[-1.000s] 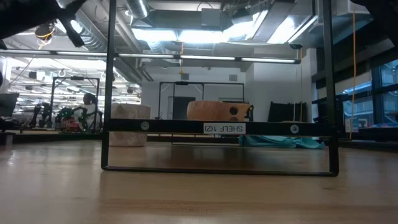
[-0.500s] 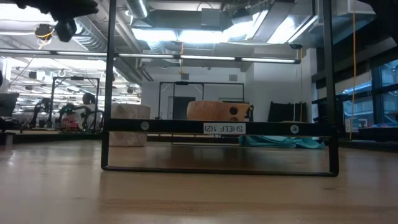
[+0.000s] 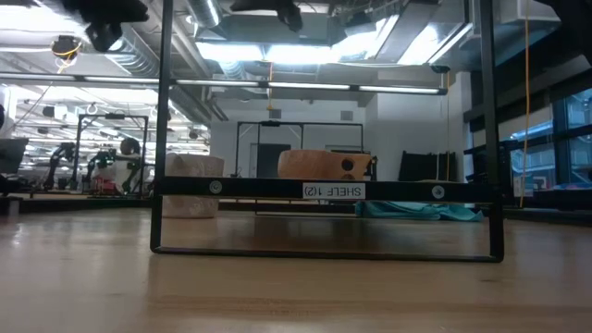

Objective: Stack small to large cups/mugs on shelf
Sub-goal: Put the gray mug on the shelf

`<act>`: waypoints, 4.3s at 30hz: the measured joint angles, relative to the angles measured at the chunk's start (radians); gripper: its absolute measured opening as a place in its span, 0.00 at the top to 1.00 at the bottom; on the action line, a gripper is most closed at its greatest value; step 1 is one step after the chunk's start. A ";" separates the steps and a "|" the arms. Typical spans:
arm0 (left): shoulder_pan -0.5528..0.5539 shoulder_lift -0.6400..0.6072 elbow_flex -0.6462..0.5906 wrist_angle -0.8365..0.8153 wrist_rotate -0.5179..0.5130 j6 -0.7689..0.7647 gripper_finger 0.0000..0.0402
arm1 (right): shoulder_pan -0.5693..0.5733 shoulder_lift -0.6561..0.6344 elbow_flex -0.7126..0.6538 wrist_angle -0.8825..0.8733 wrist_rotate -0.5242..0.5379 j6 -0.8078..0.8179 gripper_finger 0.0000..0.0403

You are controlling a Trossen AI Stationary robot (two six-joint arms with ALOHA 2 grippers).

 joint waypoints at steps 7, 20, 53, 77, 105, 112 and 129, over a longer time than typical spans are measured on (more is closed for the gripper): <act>0.000 0.116 0.096 -0.091 -0.044 0.095 0.89 | 0.013 0.000 0.000 -0.141 0.075 -0.041 0.57; 0.000 0.179 0.098 -0.294 -0.086 0.035 0.89 | 0.014 0.000 0.000 -0.292 0.260 0.018 0.57; 0.000 0.169 0.098 -0.113 -0.113 0.114 0.89 | 0.019 0.002 0.000 -0.132 0.119 -0.007 0.57; 0.000 0.169 0.097 -0.119 -0.112 0.058 0.89 | 0.027 0.002 0.000 -0.132 0.124 0.017 0.57; 0.000 0.169 0.097 -0.119 -0.111 0.006 0.89 | 0.074 0.002 -0.001 -0.132 0.241 0.027 0.57; 0.000 0.169 0.097 -0.120 -0.111 0.006 0.89 | 0.077 0.002 -0.001 -0.132 0.242 0.050 0.57; 0.000 0.334 0.097 -0.322 -0.090 0.474 0.89 | 0.084 0.002 -0.001 -0.132 0.242 0.076 0.57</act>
